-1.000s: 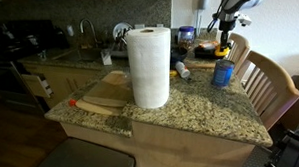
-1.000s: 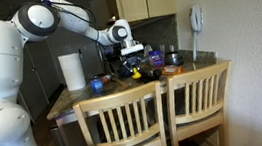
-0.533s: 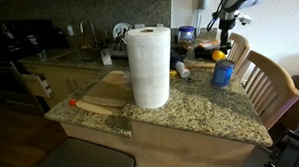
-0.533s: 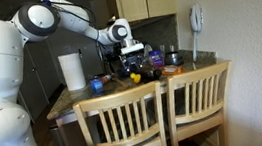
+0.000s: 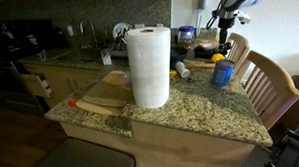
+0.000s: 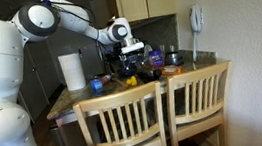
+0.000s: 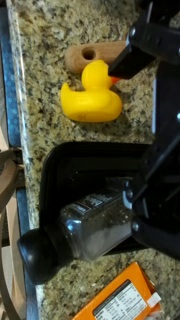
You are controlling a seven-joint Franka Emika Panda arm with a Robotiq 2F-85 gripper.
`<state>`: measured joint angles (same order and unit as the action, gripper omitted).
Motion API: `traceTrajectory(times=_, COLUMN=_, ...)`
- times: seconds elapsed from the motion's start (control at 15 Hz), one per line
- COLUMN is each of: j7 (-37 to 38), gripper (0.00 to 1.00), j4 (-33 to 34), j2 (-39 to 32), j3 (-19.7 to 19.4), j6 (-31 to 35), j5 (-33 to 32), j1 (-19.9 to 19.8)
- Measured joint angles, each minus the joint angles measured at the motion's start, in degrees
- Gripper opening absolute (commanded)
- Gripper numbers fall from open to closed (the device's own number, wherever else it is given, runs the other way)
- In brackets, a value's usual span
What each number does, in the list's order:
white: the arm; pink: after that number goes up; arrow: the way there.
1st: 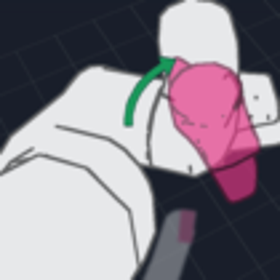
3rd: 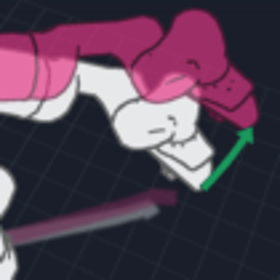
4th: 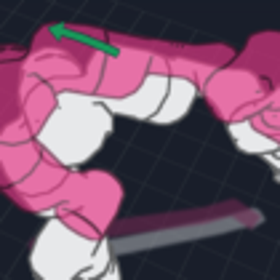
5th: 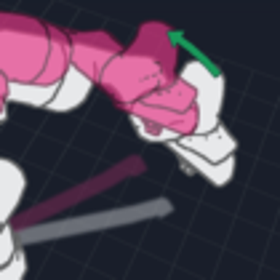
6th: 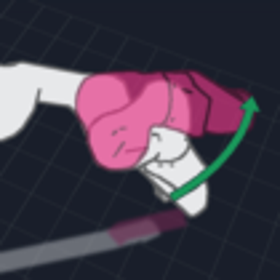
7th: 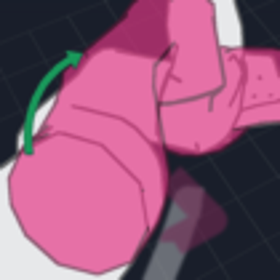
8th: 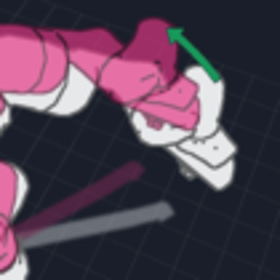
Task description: Move the rubber duck to the right
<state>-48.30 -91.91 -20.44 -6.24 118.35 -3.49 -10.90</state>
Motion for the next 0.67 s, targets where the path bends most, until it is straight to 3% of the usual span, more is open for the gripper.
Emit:
traceTrajectory(times=0.13, j7=2.55, gripper=1.0, j4=-0.18, j2=0.22, j3=0.25, j6=4.75, j5=-0.08, j1=0.4)
traceTrajectory(times=0.33, j7=14.8, gripper=1.0, j4=-0.47, j2=2.93, j3=1.58, j6=11.39, j5=-4.39, j1=5.04)
traceTrajectory(times=0.47, j7=24.63, gripper=1.0, j4=-0.36, j2=5.29, j3=1.21, j6=11.5, j5=-9.57, j1=10.21)
traceTrajectory(times=0.67, j7=26.12, gripper=1.0, j4=-0.36, j2=5.92, j3=2.09, j6=11.18, j5=-10.11, j1=10.95)
